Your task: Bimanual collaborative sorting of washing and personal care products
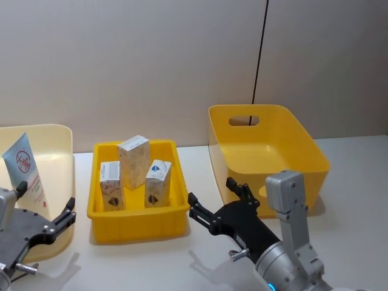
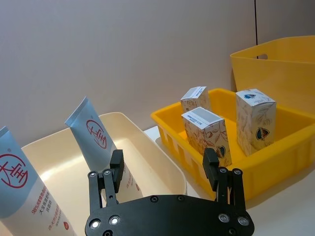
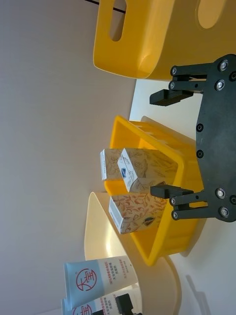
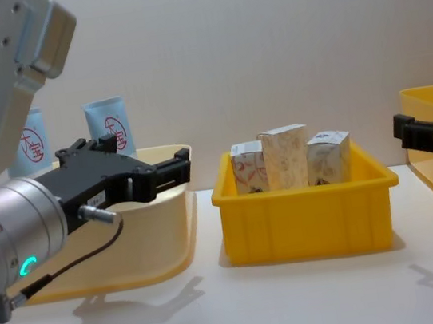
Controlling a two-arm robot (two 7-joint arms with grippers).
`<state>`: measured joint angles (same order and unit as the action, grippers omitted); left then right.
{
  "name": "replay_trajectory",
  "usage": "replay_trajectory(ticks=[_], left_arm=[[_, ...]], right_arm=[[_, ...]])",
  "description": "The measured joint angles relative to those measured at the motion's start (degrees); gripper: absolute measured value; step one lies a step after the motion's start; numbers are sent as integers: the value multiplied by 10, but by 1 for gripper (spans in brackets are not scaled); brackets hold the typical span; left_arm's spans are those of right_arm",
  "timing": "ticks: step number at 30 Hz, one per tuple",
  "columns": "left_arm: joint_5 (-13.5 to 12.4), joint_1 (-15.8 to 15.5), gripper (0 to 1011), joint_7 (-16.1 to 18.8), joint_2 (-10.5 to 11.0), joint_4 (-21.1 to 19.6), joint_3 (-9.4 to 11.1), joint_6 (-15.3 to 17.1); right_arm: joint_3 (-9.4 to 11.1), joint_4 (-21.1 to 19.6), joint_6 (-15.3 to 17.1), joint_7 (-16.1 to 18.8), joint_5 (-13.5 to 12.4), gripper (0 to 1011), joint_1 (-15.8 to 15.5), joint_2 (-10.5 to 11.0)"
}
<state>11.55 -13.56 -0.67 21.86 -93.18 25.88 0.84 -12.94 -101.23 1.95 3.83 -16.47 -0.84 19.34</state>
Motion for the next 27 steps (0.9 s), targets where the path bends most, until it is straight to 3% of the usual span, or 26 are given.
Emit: replay_trajectory(ticks=[17,27], left_arm=[[53,1,1000,-18,-2,-1,-42,36],[87,-16,1000,-39,-8,20,-67,62]], right_arm=[[0,0,0,0,0,1001,0,0],[0,0,0,0,0,1001,0,0]])
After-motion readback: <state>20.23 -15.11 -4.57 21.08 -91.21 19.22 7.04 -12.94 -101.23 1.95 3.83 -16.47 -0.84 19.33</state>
